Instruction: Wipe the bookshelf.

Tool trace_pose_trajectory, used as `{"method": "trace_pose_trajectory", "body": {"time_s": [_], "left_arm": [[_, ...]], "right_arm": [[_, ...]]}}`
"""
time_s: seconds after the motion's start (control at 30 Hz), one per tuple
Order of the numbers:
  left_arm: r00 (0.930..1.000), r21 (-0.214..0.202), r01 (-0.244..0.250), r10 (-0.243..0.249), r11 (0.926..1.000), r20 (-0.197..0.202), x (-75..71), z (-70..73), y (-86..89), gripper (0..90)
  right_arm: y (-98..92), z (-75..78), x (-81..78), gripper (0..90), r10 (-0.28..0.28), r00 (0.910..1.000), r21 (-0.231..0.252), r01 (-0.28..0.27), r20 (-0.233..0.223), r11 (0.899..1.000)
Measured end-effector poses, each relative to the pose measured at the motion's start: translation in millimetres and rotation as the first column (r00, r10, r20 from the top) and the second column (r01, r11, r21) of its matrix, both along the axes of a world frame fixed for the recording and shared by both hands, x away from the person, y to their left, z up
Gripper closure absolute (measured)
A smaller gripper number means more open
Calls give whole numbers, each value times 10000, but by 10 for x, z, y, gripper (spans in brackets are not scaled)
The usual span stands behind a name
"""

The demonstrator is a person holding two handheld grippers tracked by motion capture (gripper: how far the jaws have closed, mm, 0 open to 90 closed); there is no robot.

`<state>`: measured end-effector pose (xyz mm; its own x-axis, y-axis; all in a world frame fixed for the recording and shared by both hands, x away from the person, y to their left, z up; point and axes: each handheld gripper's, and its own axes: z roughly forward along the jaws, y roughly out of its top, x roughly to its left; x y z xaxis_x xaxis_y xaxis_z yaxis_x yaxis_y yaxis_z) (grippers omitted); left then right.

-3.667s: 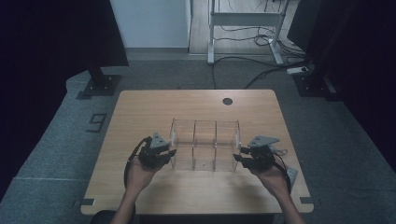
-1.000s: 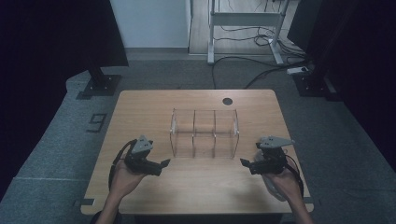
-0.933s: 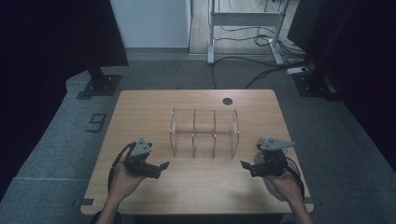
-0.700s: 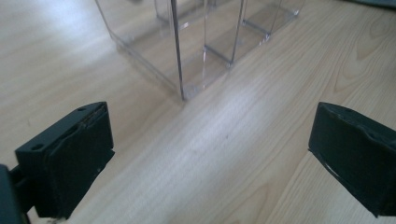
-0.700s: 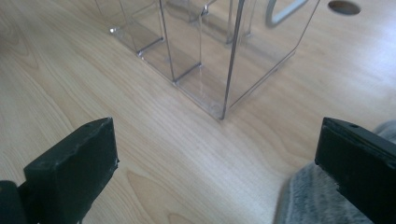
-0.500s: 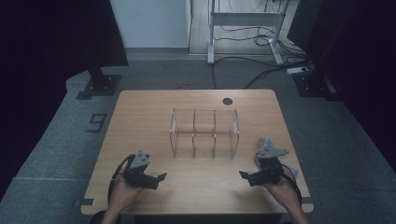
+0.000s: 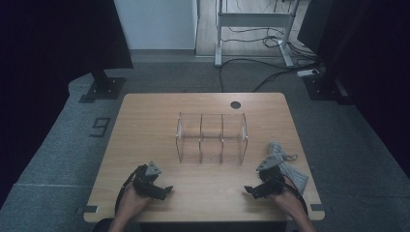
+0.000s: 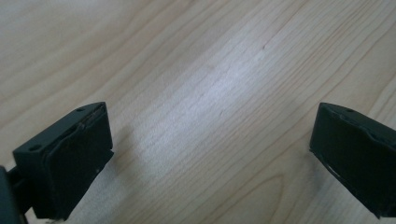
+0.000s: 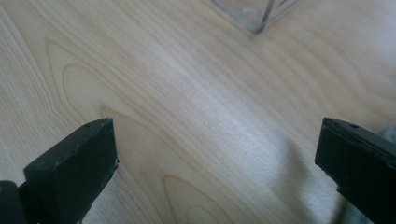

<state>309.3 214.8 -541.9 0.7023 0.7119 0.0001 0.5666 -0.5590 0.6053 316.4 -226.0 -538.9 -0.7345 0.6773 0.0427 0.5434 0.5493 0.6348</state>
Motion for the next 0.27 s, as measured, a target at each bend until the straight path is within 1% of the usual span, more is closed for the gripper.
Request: {"method": "trace_pose_trajectory", "body": {"time_s": [0.03, 0.07, 0.1, 0.17, 0.27], "left_arm": [[10000, -32, 73, -73, 10000, -13, 0, -20, -2, 0], [10000, -35, 64, -64, 10000, -18, 1, -21, -3, 0], [10000, -63, 59, -59, 10000, 9, 1, -24, -1, 0], [9999, -149, 97, -95, 9998, 93, -4, -34, 6, 0], [9998, -231, 164, -160, 9996, 149, -2, -41, 12, 0]], "right_arm": [[23, -55, 4, 0, 103, 9995, -329, -113, -303, 9994], [31, -66, -5, 0, 53, 9999, -401, -58, -123, 9992], [44, -74, -11, 0, 134, 9999, -576, -135, -9, 9982], [50, -73, -12, 0, 96, 9999, -590, -98, -36, 9982], [46, -80, -18, 0, 78, 10000, -539, -75, 49, 9985]]}}
